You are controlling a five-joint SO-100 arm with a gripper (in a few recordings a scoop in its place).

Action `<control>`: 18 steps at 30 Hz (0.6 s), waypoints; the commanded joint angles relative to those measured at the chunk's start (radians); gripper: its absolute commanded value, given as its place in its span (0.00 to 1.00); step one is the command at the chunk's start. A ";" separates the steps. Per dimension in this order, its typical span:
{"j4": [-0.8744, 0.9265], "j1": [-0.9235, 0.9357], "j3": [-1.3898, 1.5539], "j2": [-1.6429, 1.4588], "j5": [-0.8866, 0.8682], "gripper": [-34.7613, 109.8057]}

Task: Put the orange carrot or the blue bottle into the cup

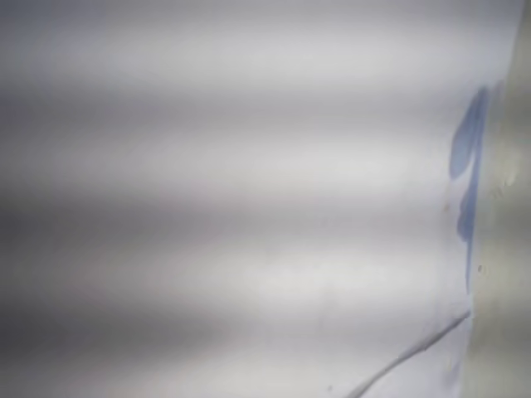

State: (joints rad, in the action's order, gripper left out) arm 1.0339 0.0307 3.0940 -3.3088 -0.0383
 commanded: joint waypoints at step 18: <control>-0.006 -0.031 0.020 -0.051 0.003 0.41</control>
State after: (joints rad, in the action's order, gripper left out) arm 1.0339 0.0061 3.0986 -3.3088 -0.0383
